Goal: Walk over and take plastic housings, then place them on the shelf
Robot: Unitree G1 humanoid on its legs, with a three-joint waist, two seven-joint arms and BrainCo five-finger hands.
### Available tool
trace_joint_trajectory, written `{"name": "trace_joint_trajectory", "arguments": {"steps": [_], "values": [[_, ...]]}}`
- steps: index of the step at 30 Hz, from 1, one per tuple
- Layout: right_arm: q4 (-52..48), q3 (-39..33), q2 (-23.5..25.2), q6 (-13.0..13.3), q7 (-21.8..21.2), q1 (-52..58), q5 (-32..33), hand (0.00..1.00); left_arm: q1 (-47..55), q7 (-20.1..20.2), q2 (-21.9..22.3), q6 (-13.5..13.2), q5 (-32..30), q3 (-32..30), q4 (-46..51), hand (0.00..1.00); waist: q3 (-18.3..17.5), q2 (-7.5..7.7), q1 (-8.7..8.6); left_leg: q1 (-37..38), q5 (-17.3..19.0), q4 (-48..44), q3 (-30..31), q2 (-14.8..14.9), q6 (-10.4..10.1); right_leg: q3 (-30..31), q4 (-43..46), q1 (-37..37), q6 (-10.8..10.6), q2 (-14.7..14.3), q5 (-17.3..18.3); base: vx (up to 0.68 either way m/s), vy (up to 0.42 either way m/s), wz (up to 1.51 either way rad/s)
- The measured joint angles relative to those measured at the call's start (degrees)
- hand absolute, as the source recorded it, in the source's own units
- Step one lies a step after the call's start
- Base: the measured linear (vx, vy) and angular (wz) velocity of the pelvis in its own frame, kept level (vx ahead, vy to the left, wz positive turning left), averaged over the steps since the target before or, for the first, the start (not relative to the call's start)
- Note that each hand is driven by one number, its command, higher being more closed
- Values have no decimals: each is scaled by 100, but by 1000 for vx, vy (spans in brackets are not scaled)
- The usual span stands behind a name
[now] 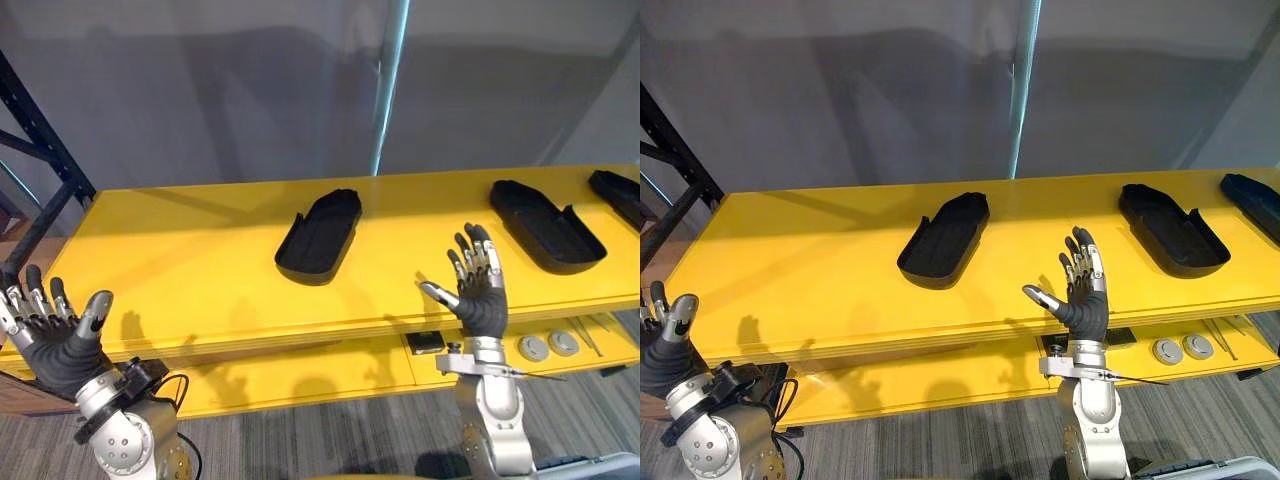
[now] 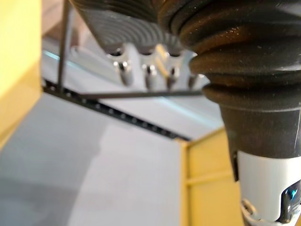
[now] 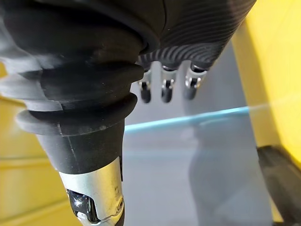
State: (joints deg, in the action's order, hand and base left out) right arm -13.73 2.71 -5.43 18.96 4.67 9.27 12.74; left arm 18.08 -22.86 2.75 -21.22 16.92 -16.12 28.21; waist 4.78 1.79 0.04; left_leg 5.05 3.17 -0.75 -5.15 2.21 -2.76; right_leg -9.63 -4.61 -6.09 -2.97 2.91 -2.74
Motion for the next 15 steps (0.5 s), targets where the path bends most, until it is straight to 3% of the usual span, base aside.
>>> {"name": "trace_joint_trajectory", "arguments": {"steps": [3, 6, 9, 12, 15], "values": [[319, 26, 0, 136, -212, -318, 6, 0, -11, 32, -11, 31, -10, -16, -428, 0, 58, 44, 99, -6, 25, -94, -7, -2, 18, 9, -29, -17, -35, 9, 19, -52, 2, -6], [677, 345, -54, 345, -397, -1013, 26, 0, -20, -336, -41, 426, -483, -150, -943, 0, 242, 67, 319, -96, 149, -354, -75, 21, 7, -412, 12, 9, -27, 121, 37, -90, 15, -21], [874, 791, -144, 382, -611, -1597, 267, 0, -28, -737, -57, 739, -922, -386, -1552, 0, 310, 95, 534, -239, 306, -599, 0, 33, -8, -532, 68, 16, -37, 142, 29, -39, 32, 6], [1305, 1166, -68, 379, -724, -2176, 732, 0, -26, -1176, -55, 658, -921, -1007, -2306, 0, 303, 136, 722, -342, 329, -663, 154, -13, 20, -693, 91, 1, -62, 182, 12, 58, 33, 27], [1956, 1356, 140, 259, -689, -2653, 887, 0, -69, -1302, -66, 440, -919, -1451, -3107, 0, 295, 155, 882, -426, 335, -696, 249, -40, 24, -783, 90, 3, -55, 194, -1, 77, 30, 26]]}}
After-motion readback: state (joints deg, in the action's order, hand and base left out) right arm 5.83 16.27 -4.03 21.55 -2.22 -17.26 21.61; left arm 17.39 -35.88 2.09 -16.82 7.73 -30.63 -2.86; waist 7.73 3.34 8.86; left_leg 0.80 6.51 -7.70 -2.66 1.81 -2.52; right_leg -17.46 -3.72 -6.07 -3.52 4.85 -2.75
